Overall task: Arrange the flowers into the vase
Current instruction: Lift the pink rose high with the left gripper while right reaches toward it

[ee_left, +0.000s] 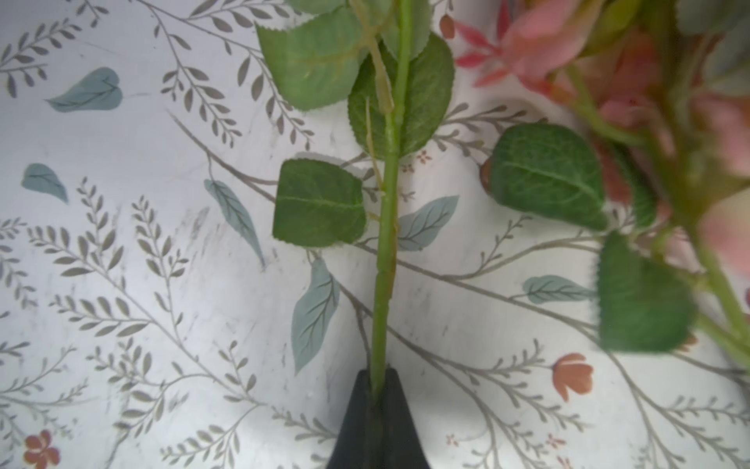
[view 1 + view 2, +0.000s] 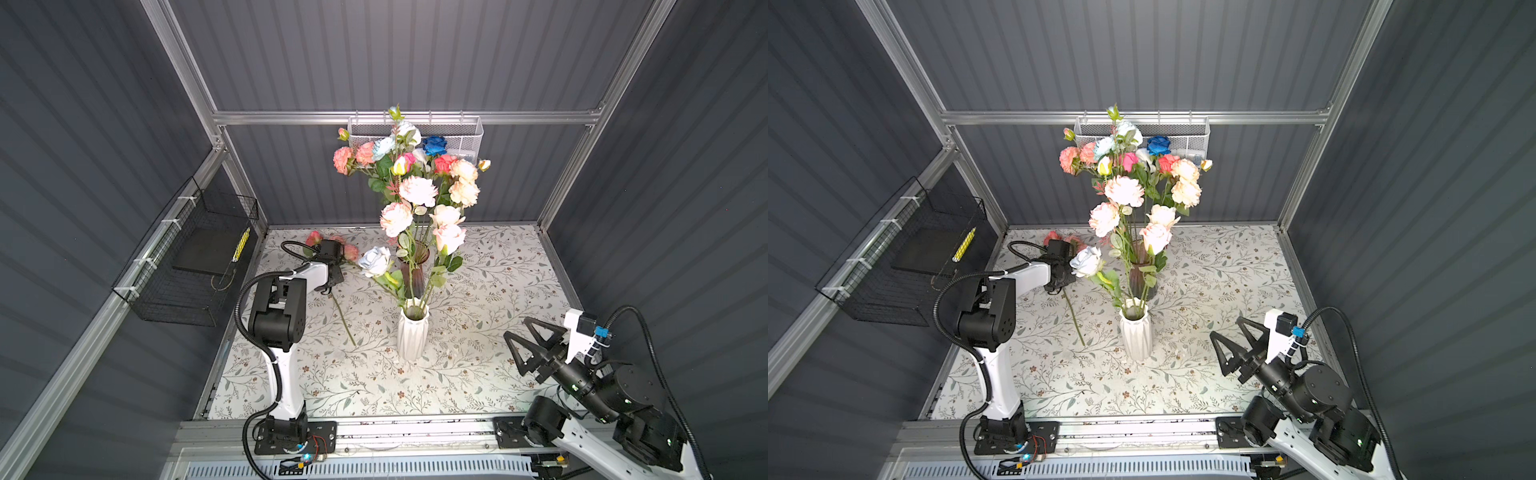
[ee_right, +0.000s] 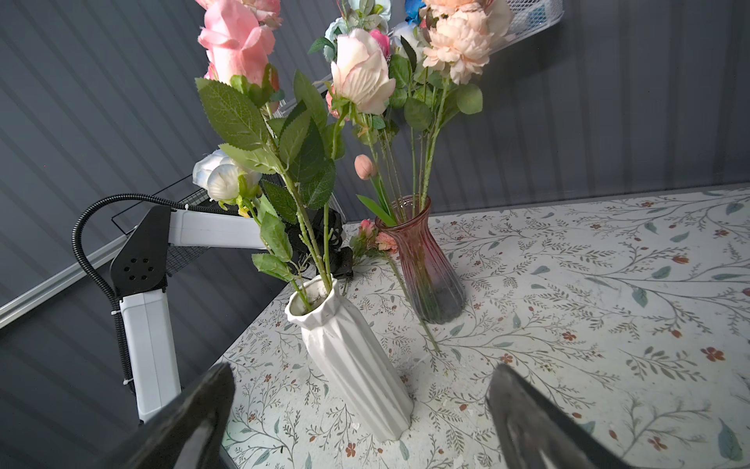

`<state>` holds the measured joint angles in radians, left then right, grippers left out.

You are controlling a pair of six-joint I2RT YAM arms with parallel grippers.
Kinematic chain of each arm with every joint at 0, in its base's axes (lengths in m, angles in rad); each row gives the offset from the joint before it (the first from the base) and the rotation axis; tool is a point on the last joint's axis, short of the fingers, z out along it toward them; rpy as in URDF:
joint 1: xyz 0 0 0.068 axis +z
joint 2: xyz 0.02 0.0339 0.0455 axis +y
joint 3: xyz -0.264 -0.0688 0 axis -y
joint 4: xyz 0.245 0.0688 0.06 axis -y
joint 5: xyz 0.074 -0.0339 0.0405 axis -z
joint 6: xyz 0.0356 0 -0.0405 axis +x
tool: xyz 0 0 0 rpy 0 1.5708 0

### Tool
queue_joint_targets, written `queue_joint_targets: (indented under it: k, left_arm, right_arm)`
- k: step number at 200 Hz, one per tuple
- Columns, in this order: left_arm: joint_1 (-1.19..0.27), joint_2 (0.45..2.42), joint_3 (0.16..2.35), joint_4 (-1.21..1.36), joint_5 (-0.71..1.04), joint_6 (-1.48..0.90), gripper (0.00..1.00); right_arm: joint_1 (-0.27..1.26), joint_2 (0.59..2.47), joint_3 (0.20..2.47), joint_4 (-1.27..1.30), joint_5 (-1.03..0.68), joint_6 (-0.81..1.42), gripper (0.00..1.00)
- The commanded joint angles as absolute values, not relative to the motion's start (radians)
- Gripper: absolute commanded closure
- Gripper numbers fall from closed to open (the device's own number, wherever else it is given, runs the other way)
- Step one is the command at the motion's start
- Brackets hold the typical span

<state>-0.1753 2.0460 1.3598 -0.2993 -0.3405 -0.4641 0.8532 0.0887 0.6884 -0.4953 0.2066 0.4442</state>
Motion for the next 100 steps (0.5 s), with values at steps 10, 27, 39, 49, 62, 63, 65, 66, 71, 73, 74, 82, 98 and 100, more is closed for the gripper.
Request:
queue_joint_targets:
  k: [10, 27, 39, 49, 62, 63, 65, 66, 71, 73, 74, 82, 98, 100]
  left_arm:
    - [-0.167, 1.892, 1.326, -0.301, -0.359, -0.462, 1.0]
    - [-0.169, 1.789, 1.293, -0.294, -0.351, -0.474, 1.0]
    - [-0.17, 1.698, 1.249, -0.279, -0.336, -0.5, 1.0]
    - [-0.174, 1.615, 1.203, -0.251, -0.315, -0.517, 1.0]
    - [-0.191, 1.508, 1.159, -0.241, -0.305, -0.534, 1.0]
    - [-0.195, 1.501, 1.155, -0.24, -0.304, -0.535, 1.0]
    - [-0.199, 1.486, 1.15, -0.24, -0.304, -0.535, 1.0]
    - [-0.202, 1.478, 1.148, -0.239, -0.306, -0.535, 1.0]
    - [-0.213, 1.441, 1.141, -0.243, -0.308, -0.534, 1.0]
    - [-0.221, 1.427, 1.138, -0.247, -0.31, -0.533, 1.0]
    - [-0.224, 1.421, 1.136, -0.248, -0.31, -0.532, 1.0]
    - [-0.251, 1.365, 1.133, -0.261, -0.321, -0.523, 1.0]
    - [-0.331, 1.261, 1.138, -0.3, -0.374, -0.493, 1.0]
    - [-0.341, 1.249, 1.14, -0.306, -0.38, -0.488, 1.0]
  right_arm:
    - [0.851, 0.087, 0.715, -0.492, 0.22, 0.435, 0.01]
    - [0.85, 0.086, 0.717, -0.492, 0.225, 0.434, 0.01]
    - [0.851, 0.086, 0.718, -0.491, 0.229, 0.435, 0.01]
    - [0.851, 0.085, 0.717, -0.487, 0.23, 0.436, 0.01]
    - [0.851, 0.087, 0.715, -0.482, 0.231, 0.436, 0.01]
    - [0.851, 0.086, 0.715, -0.481, 0.231, 0.437, 0.01]
    - [0.851, 0.086, 0.715, -0.479, 0.232, 0.438, 0.01]
    - [0.851, 0.087, 0.715, -0.479, 0.232, 0.439, 0.01]
    - [0.851, 0.089, 0.715, -0.477, 0.231, 0.441, 0.01]
    - [0.851, 0.088, 0.715, -0.476, 0.23, 0.44, 0.01]
    - [0.851, 0.088, 0.715, -0.477, 0.229, 0.441, 0.01]
    - [0.851, 0.092, 0.716, -0.473, 0.225, 0.443, 0.01]
    - [0.851, 0.099, 0.725, -0.472, 0.213, 0.444, 0.01]
    - [0.851, 0.101, 0.726, -0.472, 0.213, 0.445, 0.01]
